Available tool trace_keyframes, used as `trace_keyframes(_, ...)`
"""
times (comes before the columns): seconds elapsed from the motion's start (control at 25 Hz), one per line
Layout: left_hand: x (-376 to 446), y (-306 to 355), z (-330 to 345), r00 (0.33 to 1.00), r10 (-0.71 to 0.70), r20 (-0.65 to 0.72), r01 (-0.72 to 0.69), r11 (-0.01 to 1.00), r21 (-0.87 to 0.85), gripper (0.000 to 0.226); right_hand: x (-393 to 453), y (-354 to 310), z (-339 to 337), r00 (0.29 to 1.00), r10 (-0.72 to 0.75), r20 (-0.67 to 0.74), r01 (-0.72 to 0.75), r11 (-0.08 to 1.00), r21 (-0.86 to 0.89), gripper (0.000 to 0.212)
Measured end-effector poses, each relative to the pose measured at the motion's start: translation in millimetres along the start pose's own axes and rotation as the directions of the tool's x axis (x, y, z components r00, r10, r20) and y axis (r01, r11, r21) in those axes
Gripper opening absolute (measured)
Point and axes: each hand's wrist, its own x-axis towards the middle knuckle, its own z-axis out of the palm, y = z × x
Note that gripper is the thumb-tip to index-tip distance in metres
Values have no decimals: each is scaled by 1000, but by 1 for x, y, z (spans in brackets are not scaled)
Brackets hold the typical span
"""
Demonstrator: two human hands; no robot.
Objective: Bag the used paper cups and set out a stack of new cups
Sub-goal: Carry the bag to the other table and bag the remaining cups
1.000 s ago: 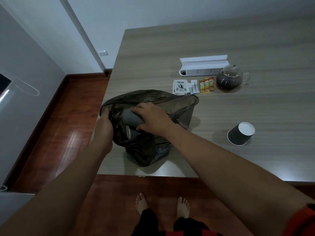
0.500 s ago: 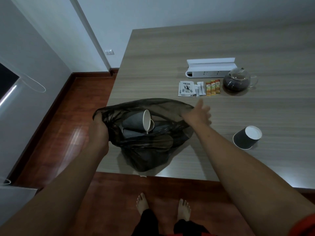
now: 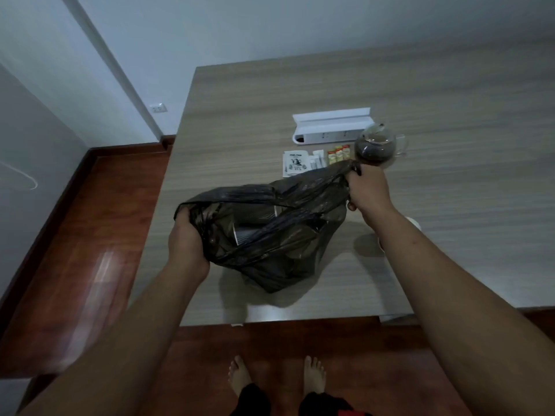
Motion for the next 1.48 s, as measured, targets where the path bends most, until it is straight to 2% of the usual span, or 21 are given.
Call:
trace_keyframes(0.12,-10,-15,31,998,-60,37,61,998,-27,32,-10,10,-23,997,-45,58,51,992,-114,19)
trace_keyframes(0.2,-12,-21,43,996,-79,52,79,997,-3,27,-18,21,-40,982,-32,186,49,995,-89,13)
trace_keyframes(0.28,-10,-24,46,995,-80,64,77,996,41,22,-24,37,-58,974,-40,225,42,999,-5,37)
trace_keyframes(0.32,-8,-25,46,995,-80,62,75,995,70,20,-24,50,-69,987,-49,155,51,999,-9,51)
trace_keyframes(0.36,-7,-24,46,995,-84,51,79,992,103,18,-22,65,-79,998,-38,48,42,994,-103,61)
trace_keyframes(0.4,-7,-24,46,995,-87,40,81,988,134,18,-19,81,-87,999,-2,-32,-7,963,-271,68)
trace_keyframes(0.44,-7,-23,47,996,-87,33,81,984,158,18,-17,98,-94,997,60,-53,-77,896,-438,71)
trace_keyframes(0.52,-6,-21,48,996,-85,27,79,979,188,23,-16,129,-99,985,171,17,-120,754,-646,82)
trace_keyframes(0.56,-5,-21,48,996,-89,28,82,979,189,26,-15,143,-99,981,185,56,-101,738,-667,89)
trace_keyframes(0.64,-6,-19,49,996,-85,20,80,980,184,32,-9,161,-96,987,150,59,-85,798,-596,94)
trace_keyframes(0.8,-8,-14,50,989,-134,54,124,978,168,47,-5,133,-86,989,74,-124,-126,868,-481,72)
trace_keyframes(0.92,-10,-7,51,979,-165,117,141,972,188,58,-28,86,-86,944,-54,-324,-22,973,-228,59)
trace_keyframes(0.96,-10,-5,52,977,-170,127,144,972,187,62,-40,71,-81,939,-75,-335,38,992,-117,57)
trace_keyframes(1.04,-8,0,52,978,-175,114,150,968,201,68,-64,46,-61,979,-54,-198,75,992,99,56)
trace_keyframes(1.08,-7,1,52,980,-177,95,153,965,215,68,-74,37,-45,997,-15,-70,28,979,201,54)
trace_keyframes(1.16,-6,1,53,982,-177,70,154,955,252,60,-82,24,-13,983,65,172,-114,950,290,49)
trace_keyframes(1.24,-7,1,54,982,-180,64,157,951,268,54,-81,19,16,939,106,326,-192,950,245,46)
trace_keyframes(1.4,-4,1,51,993,-111,-33,116,963,245,44,-78,11,59,886,138,443,-259,939,227,48)
trace_keyframes(1.44,-3,1,48,994,-64,-85,83,965,250,38,-78,10,66,878,132,460,-229,960,162,52)
trace_keyframes(1.48,-4,1,46,991,-23,-131,56,965,256,32,-79,8,70,880,106,463,-139,990,38,56)
